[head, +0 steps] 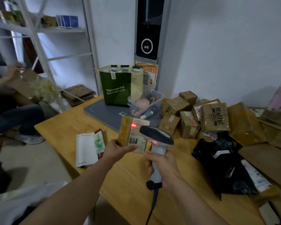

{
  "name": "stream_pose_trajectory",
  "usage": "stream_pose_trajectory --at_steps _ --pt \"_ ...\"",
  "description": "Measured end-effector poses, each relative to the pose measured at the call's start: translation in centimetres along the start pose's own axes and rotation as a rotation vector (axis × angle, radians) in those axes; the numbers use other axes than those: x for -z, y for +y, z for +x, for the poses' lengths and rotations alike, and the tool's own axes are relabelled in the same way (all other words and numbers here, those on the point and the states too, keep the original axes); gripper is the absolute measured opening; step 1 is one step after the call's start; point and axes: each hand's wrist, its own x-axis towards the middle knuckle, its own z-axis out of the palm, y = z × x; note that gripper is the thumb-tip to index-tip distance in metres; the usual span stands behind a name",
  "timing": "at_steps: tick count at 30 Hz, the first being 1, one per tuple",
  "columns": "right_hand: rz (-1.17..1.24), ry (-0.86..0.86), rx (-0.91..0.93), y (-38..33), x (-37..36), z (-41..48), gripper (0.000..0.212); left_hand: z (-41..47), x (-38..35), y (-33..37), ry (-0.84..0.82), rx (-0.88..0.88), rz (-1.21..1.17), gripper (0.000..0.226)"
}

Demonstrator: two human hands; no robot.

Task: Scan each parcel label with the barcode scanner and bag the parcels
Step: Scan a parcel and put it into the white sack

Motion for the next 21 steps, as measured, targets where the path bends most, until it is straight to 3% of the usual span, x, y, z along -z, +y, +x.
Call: stream_pose_trajectory --at_steps 4,9,17,21 --pt "-0.018 -0.107 -0.05 1.1 -2.7 0.5 0.012 -1.8 2.4 -2.6 0.078 0.079 -0.11 0.055" --pt "-0.112 -0.242 -0.143 3.9 -7.4 0.7 0.012 -5.6 6.8 -9.2 0.319 0.241 -0.268 0.06" --pt "-0.242 -0.378 -0.306 9.5 -14.6 0.6 0.01 -12.0 13.5 -19.8 0.586 0.565 -0.276 0.069" --pt "-0.273 -0.405 -0.36 11.6 -16.5 0.7 0.008 -13.4 16.0 -23.0 0.732 0.864 -0.159 0.08"
